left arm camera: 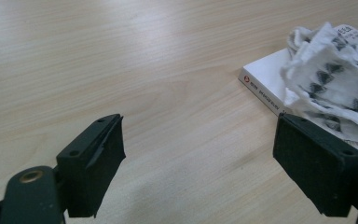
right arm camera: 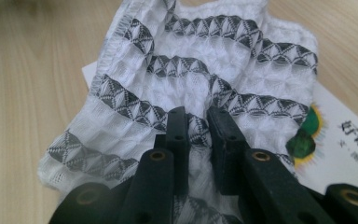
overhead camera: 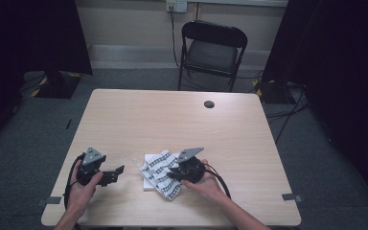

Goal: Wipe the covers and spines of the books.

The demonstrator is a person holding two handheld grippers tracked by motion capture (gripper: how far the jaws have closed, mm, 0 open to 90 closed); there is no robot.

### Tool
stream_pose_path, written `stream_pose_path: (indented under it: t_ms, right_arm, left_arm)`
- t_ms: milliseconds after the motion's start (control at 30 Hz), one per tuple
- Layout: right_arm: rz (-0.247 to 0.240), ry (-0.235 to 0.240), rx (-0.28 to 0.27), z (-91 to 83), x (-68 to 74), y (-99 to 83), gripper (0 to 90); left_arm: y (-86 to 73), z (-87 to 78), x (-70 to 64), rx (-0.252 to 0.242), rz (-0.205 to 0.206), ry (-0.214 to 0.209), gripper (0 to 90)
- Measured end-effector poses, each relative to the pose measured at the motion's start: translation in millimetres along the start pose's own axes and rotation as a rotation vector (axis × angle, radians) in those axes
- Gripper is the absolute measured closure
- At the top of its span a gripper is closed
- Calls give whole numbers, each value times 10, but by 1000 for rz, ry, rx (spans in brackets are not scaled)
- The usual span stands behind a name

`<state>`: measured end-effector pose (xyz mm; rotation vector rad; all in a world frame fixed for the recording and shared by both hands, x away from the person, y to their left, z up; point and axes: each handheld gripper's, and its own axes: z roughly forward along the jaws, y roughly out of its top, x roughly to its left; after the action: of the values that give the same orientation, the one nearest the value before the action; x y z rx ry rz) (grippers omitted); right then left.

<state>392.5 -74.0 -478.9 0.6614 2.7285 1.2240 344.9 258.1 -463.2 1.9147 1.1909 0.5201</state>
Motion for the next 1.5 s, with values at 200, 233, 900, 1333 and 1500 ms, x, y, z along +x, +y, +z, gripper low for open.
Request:
stream_pose_path:
  t_ms: [200, 233, 900, 1333, 1500]
  right_arm:
    - [21, -10, -19, 63, -82, 47, 796]
    - [23, -20, -21, 76, -101, 62, 795]
    - [98, -95, -47, 348, -355, 337, 793]
    - [52, -4, -52, 482, -134, 419, 791]
    - [36, -23, -55, 533, -136, 465, 796]
  left_arm:
    - [4, 0, 9, 3, 8, 4, 163]
    - [5, 2, 7, 3, 5, 3, 162]
    - [-1, -45, 64, -45, -55, -40, 162]
    - [-4, -50, 76, -42, -53, -27, 159]
    - [3, -59, 59, -50, -48, -29, 159]
